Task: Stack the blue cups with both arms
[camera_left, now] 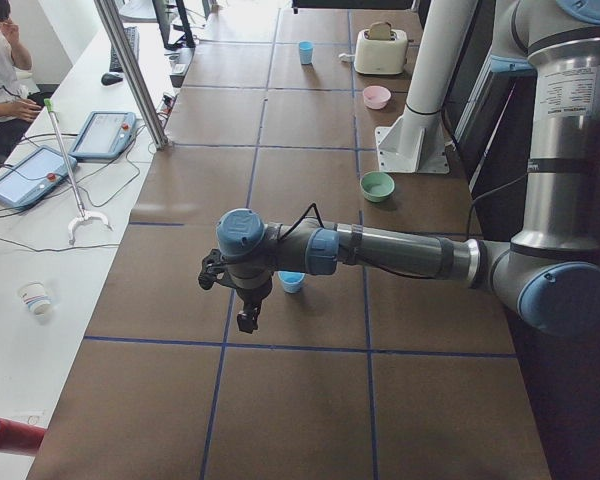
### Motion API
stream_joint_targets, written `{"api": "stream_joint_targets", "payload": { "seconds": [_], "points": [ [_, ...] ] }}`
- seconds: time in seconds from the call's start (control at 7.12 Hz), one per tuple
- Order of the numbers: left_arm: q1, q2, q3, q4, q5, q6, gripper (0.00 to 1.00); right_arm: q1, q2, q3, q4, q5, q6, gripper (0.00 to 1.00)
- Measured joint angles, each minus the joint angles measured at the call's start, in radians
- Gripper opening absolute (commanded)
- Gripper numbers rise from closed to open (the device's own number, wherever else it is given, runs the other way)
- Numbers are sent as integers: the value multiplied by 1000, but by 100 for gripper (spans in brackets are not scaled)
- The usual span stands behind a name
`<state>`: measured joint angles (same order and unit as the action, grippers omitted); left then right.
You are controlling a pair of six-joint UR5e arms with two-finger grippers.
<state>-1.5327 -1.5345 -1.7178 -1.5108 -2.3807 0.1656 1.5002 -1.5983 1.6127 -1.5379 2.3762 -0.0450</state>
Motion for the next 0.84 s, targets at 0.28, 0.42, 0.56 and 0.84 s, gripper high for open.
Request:
{"api": "stream_joint_targets", "payload": {
  "seconds": [0.28, 0.42, 0.56, 0.84],
  "points": [
    [1, 39, -12, -39, 2, -3, 100, 0, -10, 0, 29, 4, 3, 100],
    [16, 52, -13, -57, 3, -15, 100, -1, -12, 0, 35, 14, 5, 100],
    [72, 57, -13, -87, 4, -86, 100, -2, -12, 1, 38, 27, 5, 100],
    [239, 61, -2, -266, 9, -411, 100, -5, -12, 0, 50, 38, 5, 100]
  ]
}}
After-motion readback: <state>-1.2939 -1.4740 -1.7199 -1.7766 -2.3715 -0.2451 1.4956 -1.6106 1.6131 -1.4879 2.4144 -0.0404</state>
